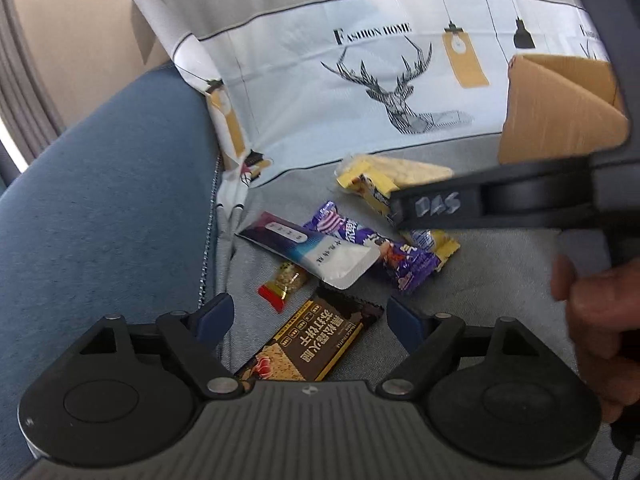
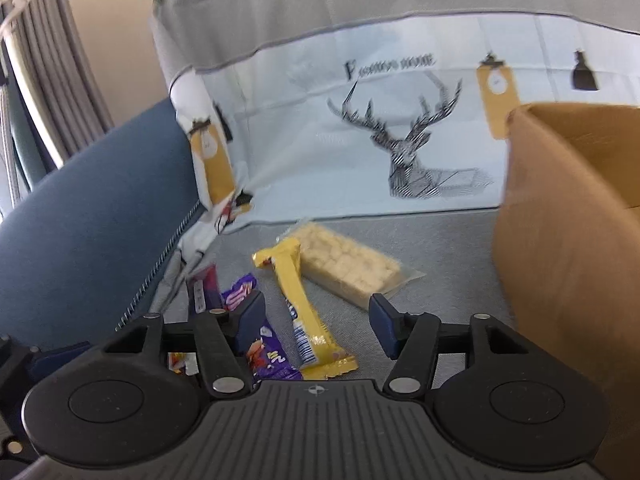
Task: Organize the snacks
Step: 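Move both tools back to the snack pile on the table, then grasp yellow wafer bar with right tool while left tool approaches dark biscuit bar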
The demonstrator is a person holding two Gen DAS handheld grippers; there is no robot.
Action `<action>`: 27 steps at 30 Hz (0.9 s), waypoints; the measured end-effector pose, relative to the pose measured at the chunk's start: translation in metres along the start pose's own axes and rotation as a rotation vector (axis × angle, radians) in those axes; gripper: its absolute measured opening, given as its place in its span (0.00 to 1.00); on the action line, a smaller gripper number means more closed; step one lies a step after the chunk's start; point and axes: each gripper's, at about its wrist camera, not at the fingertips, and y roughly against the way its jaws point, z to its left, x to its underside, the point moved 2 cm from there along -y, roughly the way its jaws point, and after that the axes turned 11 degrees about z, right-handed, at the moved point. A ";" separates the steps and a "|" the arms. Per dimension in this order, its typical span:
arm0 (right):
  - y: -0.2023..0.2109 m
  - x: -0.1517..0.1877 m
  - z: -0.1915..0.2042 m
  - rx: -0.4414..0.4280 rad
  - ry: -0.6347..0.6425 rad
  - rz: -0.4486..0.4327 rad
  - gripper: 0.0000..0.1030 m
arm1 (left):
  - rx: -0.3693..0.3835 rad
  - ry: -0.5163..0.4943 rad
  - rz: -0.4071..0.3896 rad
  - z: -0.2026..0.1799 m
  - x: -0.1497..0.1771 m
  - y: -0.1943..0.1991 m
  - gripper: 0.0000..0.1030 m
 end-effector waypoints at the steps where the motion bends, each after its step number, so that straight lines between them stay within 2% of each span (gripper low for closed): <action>1: -0.006 0.000 0.001 -0.010 0.010 0.017 0.62 | 0.004 -0.002 0.007 -0.001 -0.001 -0.002 0.85; 5: -0.023 0.005 0.008 0.007 0.051 0.052 0.63 | 0.030 -0.006 0.047 -0.002 0.000 -0.010 0.85; 8: -0.032 0.007 0.009 0.011 0.062 0.080 0.59 | 0.045 -0.005 0.100 -0.001 0.004 -0.017 0.84; 11: -0.034 0.008 0.008 -0.004 0.066 0.080 0.45 | 0.062 0.006 0.125 -0.001 0.007 -0.019 0.84; 13: -0.032 0.007 0.008 -0.009 0.074 0.078 0.24 | 0.070 0.021 0.127 0.001 0.007 -0.019 0.82; 16: -0.030 0.008 0.006 -0.023 0.072 0.080 0.20 | 0.077 0.061 0.133 0.006 0.006 -0.018 0.72; 19: -0.023 0.006 0.005 -0.039 0.070 0.071 0.12 | 0.079 0.106 0.135 0.013 0.006 -0.017 0.54; 22: -0.008 0.004 0.005 -0.058 0.071 0.065 0.12 | 0.105 0.151 0.135 0.018 0.004 -0.014 0.37; 24: 0.005 0.003 0.006 -0.069 0.084 0.057 0.12 | 0.126 0.172 0.135 0.020 0.004 -0.011 0.16; 26: 0.019 0.004 0.006 -0.070 0.107 0.052 0.12 | 0.138 0.195 0.145 0.021 0.004 -0.009 0.09; 27: 0.025 0.006 0.006 -0.072 0.118 0.054 0.12 | 0.141 0.206 0.146 0.022 0.005 -0.008 0.09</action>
